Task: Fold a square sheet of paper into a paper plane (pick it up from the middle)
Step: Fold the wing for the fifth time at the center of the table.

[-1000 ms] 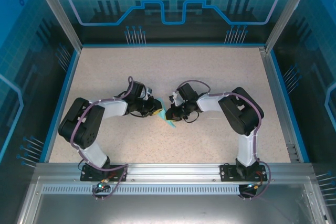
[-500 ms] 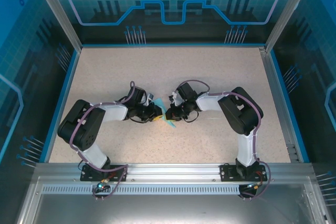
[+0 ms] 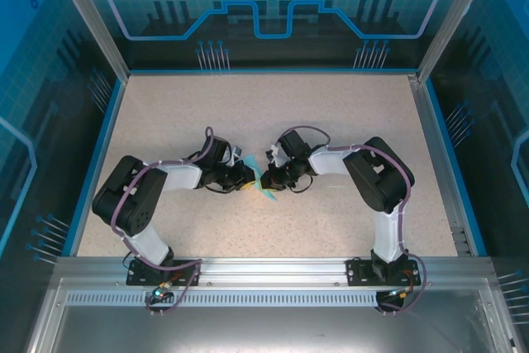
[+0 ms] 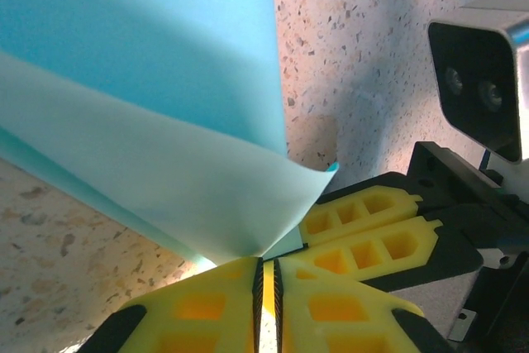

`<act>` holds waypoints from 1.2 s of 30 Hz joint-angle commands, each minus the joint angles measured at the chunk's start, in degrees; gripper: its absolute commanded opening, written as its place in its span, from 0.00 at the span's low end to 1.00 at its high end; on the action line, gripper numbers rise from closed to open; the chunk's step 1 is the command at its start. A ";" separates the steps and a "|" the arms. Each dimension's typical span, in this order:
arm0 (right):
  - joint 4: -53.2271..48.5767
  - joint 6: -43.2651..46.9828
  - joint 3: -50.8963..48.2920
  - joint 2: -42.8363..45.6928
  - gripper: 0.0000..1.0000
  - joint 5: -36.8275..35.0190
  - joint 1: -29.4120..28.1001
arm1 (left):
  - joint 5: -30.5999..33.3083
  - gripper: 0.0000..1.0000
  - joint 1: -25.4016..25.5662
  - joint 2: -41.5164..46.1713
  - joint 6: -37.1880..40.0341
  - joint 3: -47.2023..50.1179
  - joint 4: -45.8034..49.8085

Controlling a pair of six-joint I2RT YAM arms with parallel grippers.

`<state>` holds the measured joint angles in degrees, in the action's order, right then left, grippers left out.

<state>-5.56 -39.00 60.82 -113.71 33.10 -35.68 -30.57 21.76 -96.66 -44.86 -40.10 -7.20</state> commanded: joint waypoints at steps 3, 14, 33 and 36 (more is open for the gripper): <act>-4.19 0.33 -0.78 -3.84 0.06 -5.72 -0.09 | 1.88 0.13 0.13 -1.93 0.57 -2.51 -0.39; -3.54 0.42 -1.16 -2.96 0.07 -4.71 0.00 | 3.70 0.11 0.10 -4.32 0.77 -3.17 2.28; -0.93 -1.33 -4.16 4.02 0.18 1.83 1.71 | 6.07 0.10 0.04 -6.77 1.36 -4.55 7.08; -1.11 -1.32 -4.97 4.31 0.18 2.01 1.67 | 6.07 0.10 0.04 -6.70 1.53 -4.46 7.10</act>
<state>-4.16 -39.90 57.25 -110.80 33.95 -34.70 -28.08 21.87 -101.49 -44.82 -44.31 -3.70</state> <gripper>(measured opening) 0.176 0.102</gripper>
